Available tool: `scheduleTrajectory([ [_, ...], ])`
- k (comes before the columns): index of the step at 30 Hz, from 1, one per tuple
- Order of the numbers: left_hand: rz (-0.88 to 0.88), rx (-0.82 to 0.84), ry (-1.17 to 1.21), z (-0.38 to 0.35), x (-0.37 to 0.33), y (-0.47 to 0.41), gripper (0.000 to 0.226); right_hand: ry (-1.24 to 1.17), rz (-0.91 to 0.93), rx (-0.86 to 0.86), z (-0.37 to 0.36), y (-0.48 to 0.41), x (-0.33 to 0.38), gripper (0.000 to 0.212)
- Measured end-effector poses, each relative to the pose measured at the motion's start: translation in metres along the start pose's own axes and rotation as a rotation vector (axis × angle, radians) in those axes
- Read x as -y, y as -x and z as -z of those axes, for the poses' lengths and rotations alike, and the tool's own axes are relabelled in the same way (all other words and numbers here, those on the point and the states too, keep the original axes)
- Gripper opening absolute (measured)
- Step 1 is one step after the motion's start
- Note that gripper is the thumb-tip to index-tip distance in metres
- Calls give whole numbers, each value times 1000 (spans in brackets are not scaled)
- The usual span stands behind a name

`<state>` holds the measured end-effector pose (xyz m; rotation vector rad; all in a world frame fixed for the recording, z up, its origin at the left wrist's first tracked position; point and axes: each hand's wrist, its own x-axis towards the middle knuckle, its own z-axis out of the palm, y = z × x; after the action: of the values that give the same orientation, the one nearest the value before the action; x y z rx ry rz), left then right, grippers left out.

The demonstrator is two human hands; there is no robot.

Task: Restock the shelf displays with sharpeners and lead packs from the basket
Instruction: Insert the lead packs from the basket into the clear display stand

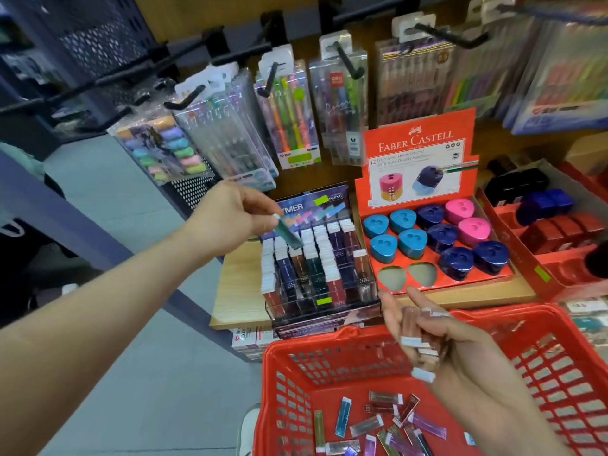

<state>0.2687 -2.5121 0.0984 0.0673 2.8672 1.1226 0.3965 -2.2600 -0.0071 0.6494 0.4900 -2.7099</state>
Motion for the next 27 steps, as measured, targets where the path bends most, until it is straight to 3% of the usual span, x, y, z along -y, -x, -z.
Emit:
scheduleTrajectory([
  [8, -98, 19, -204, -33, 20, 6, 5, 161, -34, -73, -10, 5, -13, 23],
  [13, -219, 3, -361, -50, 23, 6, 11, 229, -58, -124, -12, 7, -17, 19],
  [17, -286, 36, -413, -62, 23, 10, 19, 299, -72, -188, -13, 9, -19, 29],
  [24, -366, -8, -630, -74, 23, 10, 8, 384, -57, -180, -12, 9, -16, 29],
  [27, -310, -2, -541, -72, 21, 6, 2, 429, -26, -146, -12, 10, -15, 18],
])
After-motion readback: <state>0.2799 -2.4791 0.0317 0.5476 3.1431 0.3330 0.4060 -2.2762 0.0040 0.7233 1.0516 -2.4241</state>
